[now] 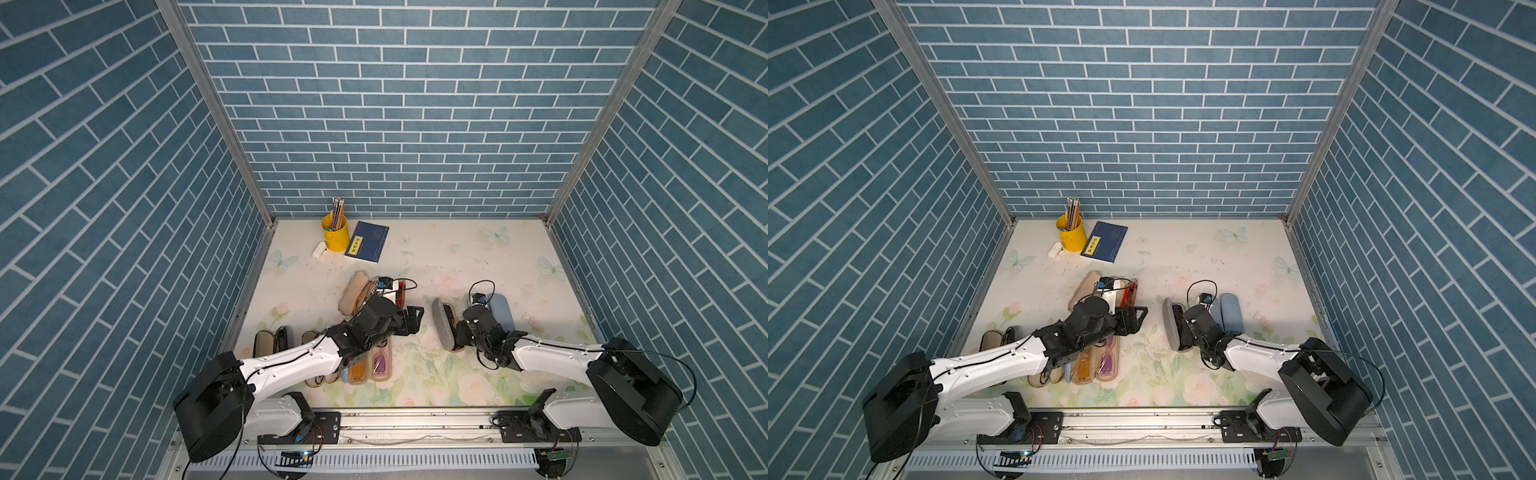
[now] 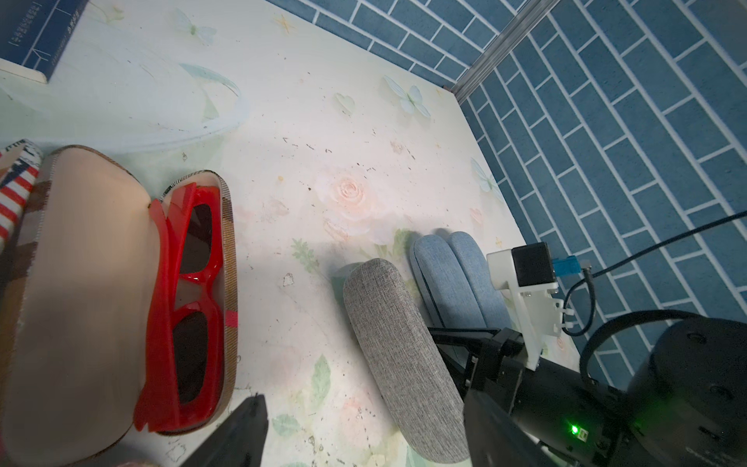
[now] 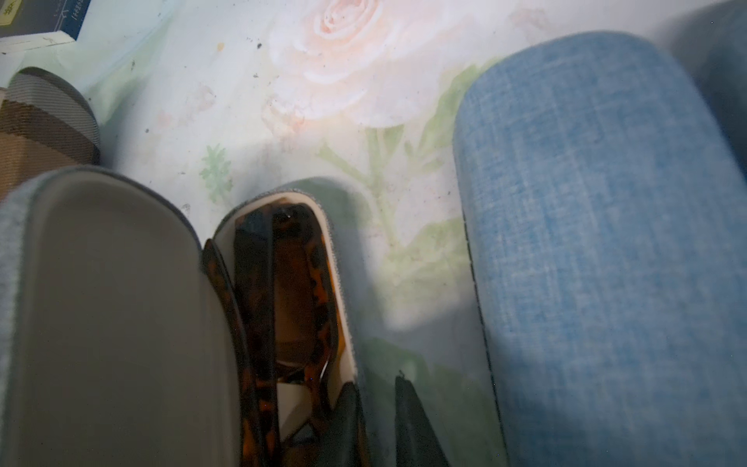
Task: Close the glasses case
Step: Move the glasses case to the center of the board, then close the glasses case at the center of the board.
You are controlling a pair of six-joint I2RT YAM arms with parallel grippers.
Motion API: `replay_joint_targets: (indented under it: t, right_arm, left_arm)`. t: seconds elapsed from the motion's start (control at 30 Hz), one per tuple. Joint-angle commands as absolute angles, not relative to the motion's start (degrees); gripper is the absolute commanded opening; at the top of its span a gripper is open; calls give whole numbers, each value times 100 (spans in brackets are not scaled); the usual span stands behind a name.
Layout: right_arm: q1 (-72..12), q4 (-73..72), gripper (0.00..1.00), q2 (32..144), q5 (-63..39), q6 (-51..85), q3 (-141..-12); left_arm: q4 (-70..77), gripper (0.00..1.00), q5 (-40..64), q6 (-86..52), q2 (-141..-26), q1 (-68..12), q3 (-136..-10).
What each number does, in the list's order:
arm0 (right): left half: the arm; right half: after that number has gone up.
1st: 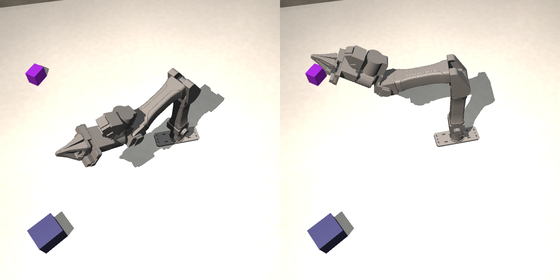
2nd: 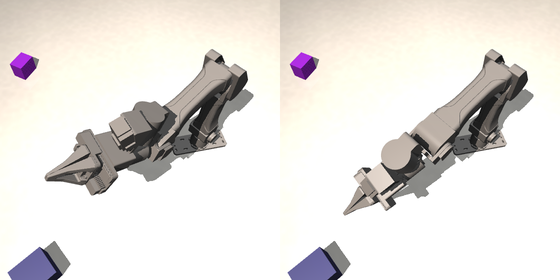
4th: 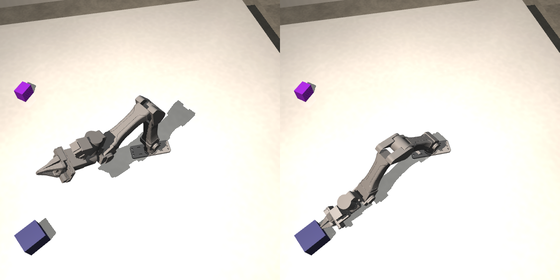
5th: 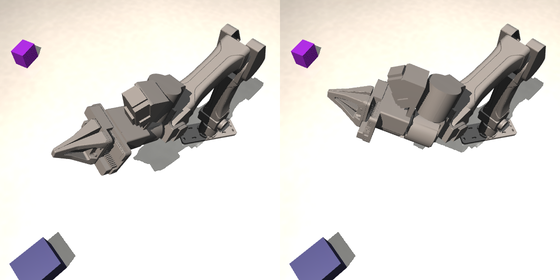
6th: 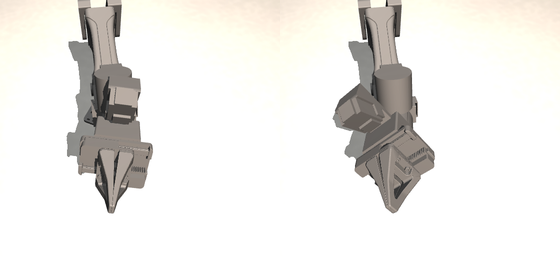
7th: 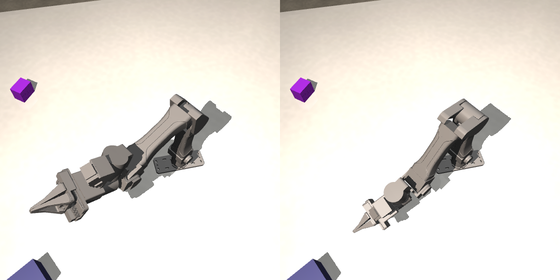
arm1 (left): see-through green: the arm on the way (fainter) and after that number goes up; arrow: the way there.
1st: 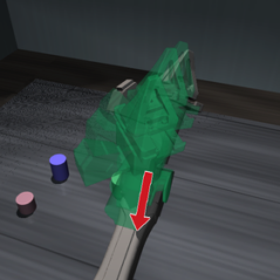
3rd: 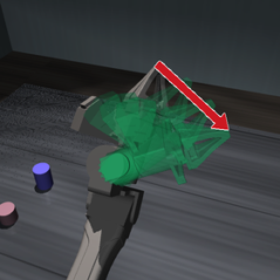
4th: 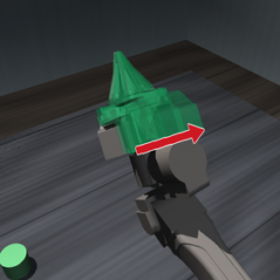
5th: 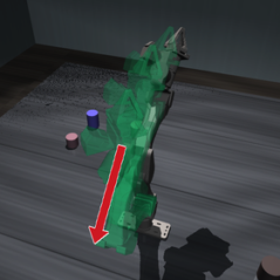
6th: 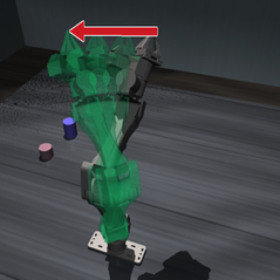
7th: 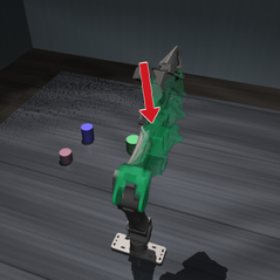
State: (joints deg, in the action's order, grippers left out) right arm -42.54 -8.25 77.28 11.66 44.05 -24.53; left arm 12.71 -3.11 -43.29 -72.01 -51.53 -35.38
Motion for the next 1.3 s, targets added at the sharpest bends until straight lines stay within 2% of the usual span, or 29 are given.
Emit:
replay_joint_targets:
  t: [0.0,0.67,1.1,1.27]
  right_arm:
    - [-4143,-841,17,7852,1278,4254,-2506]
    - [-3797,-690,16,7564,1356,4096,-2632]
    - [-3788,-336,24,6882,1240,3964,-2663]
    - [-3730,-235,26,6506,1168,3811,-2613]
  left_arm:
    - [1463,82,-255,-4383,-7221,-5203,-3456]
    - [2161,80,-203,-4727,-8073,-5560,-3637]
    - [2746,78,-123,-5048,-9040,-5680,-4018]
    - [2966,73,-179,-5172,-9221,-5694,-4038]
